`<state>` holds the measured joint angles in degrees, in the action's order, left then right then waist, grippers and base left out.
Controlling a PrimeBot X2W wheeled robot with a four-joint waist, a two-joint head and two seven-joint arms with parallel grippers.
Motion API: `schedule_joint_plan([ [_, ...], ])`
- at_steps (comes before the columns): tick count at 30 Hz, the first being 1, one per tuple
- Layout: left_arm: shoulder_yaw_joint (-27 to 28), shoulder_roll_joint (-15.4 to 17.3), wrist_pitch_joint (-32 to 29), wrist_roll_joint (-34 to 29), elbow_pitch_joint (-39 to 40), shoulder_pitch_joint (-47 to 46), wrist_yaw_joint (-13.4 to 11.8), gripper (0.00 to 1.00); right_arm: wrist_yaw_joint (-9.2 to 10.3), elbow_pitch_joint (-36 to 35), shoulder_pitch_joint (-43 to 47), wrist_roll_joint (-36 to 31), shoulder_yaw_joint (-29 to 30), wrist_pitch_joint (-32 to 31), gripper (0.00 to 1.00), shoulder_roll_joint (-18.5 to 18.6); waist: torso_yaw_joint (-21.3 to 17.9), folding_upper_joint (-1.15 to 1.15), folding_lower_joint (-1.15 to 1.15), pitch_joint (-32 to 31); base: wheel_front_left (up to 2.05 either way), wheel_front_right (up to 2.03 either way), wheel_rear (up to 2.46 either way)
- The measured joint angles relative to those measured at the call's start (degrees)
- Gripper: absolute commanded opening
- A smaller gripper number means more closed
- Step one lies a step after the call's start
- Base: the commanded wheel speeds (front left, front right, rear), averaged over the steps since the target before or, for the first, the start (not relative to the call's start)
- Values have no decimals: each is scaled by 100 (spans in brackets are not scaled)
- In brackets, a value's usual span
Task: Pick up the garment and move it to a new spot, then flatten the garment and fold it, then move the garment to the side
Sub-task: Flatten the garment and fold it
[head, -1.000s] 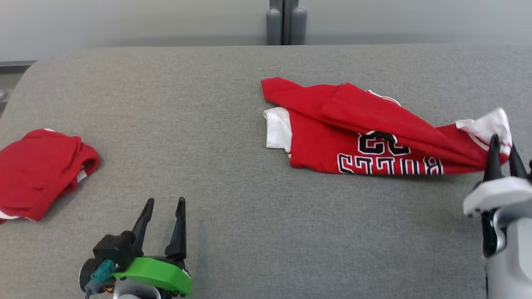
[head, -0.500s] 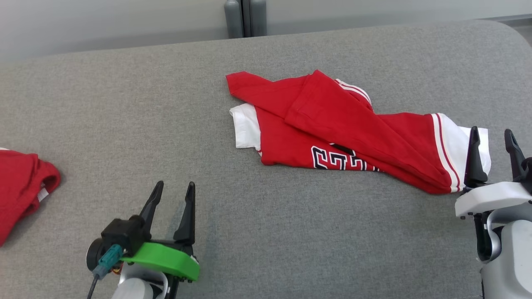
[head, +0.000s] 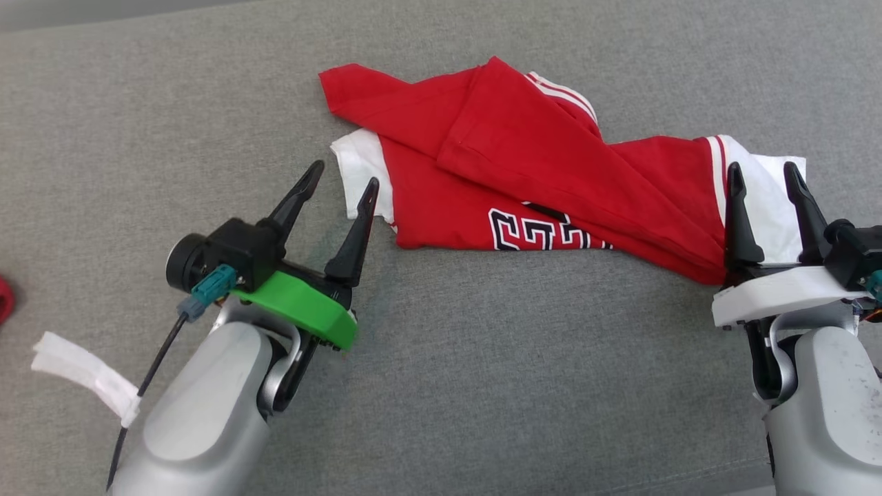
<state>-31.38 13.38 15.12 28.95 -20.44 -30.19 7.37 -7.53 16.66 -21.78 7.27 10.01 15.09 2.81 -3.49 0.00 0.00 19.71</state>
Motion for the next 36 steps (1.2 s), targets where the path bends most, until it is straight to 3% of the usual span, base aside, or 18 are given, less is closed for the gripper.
schedule_joint_plan([
  [6, -828, 248, 0, 354, -386, -773, 0, 100, 0, -135, -33, 164, -227, 0, 100, 3, -307, 0, 0, 387, 0, 0, 0],
  [15, -1837, 332, 0, 876, -1150, -1694, 0, 100, 0, -268, -93, 358, -433, 0, 100, 2, -751, 0, 0, 816, 0, 0, 0],
  [22, -1911, 248, 7, 1077, -1616, -1985, 0, 100, 0, -308, -96, 439, -479, 0, 100, 0, -972, 0, 0, 963, 0, 0, 0],
  [29, -2375, 261, 4, 1560, -1296, -1987, 0, 99, 0, -246, -54, 399, -412, 0, 100, 0, -900, 0, 0, 863, 0, 0, 0],
  [30, -2425, 274, 3, 1624, -1243, -1987, 0, 79, 0, -227, -54, 383, -413, 0, 100, 0, -883, 0, 0, 836, 0, 0, 0],
  [31, -2436, 283, 2, 1669, -1203, -1988, 0, 43, 0, -207, -53, 379, -415, 0, 100, -1, -871, 0, 0, 812, 0, 0, 0],
  [33, -2345, 297, 1, 1671, -1106, -1989, 0, 0, 0, -145, -48, 364, -425, 0, 100, 1, -844, 0, 0, 740, 0, 0, 0],
  [36, -2143, 267, 2, 1634, -1049, -1947, 0, 0, 0, -76, -19, 313, -417, 0, 100, -1, -807, 0, 0, 613, 0, 0, 0],
])
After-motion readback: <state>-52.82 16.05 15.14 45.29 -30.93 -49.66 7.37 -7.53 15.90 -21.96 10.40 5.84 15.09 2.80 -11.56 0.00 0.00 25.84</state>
